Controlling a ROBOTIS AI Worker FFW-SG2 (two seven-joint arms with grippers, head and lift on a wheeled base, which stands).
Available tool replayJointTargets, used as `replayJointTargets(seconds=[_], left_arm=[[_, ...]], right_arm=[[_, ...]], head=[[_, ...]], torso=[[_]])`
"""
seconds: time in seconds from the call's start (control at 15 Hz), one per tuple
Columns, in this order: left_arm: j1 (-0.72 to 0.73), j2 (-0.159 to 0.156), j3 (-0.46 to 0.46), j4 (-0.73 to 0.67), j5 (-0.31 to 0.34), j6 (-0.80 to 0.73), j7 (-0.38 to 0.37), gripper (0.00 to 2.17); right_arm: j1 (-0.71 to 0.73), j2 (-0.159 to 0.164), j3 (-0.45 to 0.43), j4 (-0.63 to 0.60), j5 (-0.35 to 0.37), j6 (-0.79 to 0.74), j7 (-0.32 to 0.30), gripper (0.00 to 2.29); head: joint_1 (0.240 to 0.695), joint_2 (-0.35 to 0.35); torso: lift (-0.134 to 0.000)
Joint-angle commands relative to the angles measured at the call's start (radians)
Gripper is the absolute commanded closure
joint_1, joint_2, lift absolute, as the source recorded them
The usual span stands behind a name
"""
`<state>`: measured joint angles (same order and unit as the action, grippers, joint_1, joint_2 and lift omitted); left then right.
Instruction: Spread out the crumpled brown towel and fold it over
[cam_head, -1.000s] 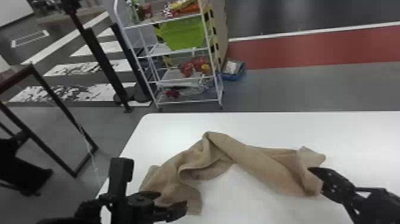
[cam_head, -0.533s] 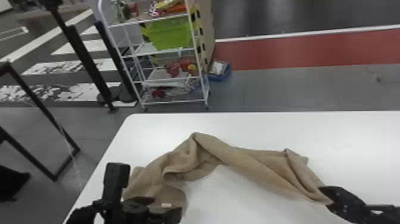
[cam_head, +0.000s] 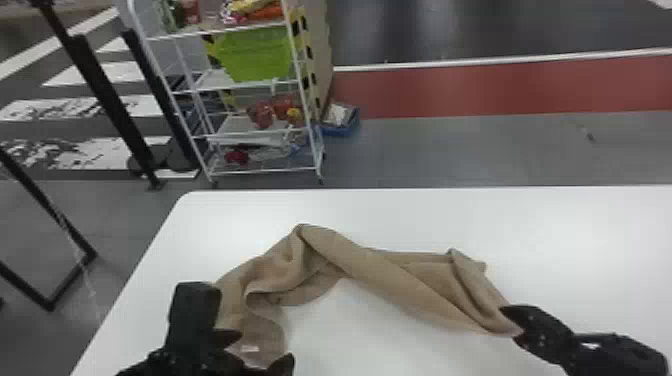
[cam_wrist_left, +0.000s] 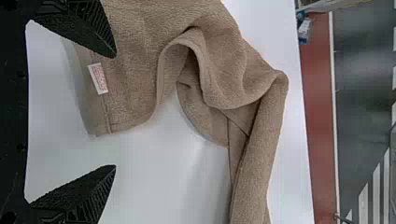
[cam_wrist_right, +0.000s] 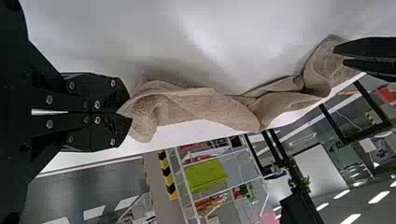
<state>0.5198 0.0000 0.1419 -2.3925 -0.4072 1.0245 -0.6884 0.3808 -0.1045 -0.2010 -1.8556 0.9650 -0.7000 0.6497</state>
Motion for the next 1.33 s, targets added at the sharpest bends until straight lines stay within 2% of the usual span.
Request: replayJointTargets(seconds=[0.0,0.13,0.27,0.47,0.73,0.93,1.07,1.2,1.27], left_arm=[[0.023,-0.003,-0.030,-0.022,-0.005,-0.025,0.023,0.11],[0.039,-0.003,-0.073,-0.027,-0.048,-0.022,0.033,0.12],[0.043,-0.003,-0.107,-0.020,-0.087,-0.019,0.033,0.23],[0.042,-0.003,-0.110,-0.001,-0.108,-0.022,0.055,0.24],[0.020,-0.003,-0.108,0.036,-0.128,-0.022,0.056,0.27],[0.017,-0.003,-0.105,0.042,-0.133,-0.025,0.055,0.44],[0.017,-0.003,-0.099,0.036,-0.133,-0.028,0.046,0.81],[0.017,-0.003,-0.094,0.030,-0.131,-0.028,0.040,1.54],[0.017,-0.003,-0.091,0.029,-0.131,-0.028,0.038,1.71]], right_arm=[[0.001,0.003,0.002,-0.005,0.000,0.009,0.001,2.09],[0.001,0.003,-0.002,-0.007,0.000,0.021,0.001,2.09],[0.001,0.003,-0.005,-0.007,0.000,0.021,0.001,2.09],[0.001,0.003,-0.008,-0.007,-0.005,0.021,0.001,2.09],[0.001,0.003,-0.011,-0.007,-0.022,0.018,-0.001,2.09],[0.003,0.003,-0.012,-0.008,-0.023,0.018,-0.001,2.09],[0.003,0.005,-0.011,-0.008,-0.023,0.018,-0.001,2.09],[0.006,0.005,-0.011,-0.008,-0.025,0.018,-0.001,2.09],[0.007,0.006,-0.009,-0.010,-0.025,0.018,-0.001,2.09]], head=[[0.695,0.190],[0.695,0.175],[0.695,0.161],[0.695,0.140],[0.695,0.150],[0.695,0.155],[0.695,0.157],[0.695,0.158],[0.695,0.159]], torso=[[-0.122],[-0.122],[-0.122],[-0.122],[-0.122],[-0.122],[-0.122],[-0.122],[-0.122]])
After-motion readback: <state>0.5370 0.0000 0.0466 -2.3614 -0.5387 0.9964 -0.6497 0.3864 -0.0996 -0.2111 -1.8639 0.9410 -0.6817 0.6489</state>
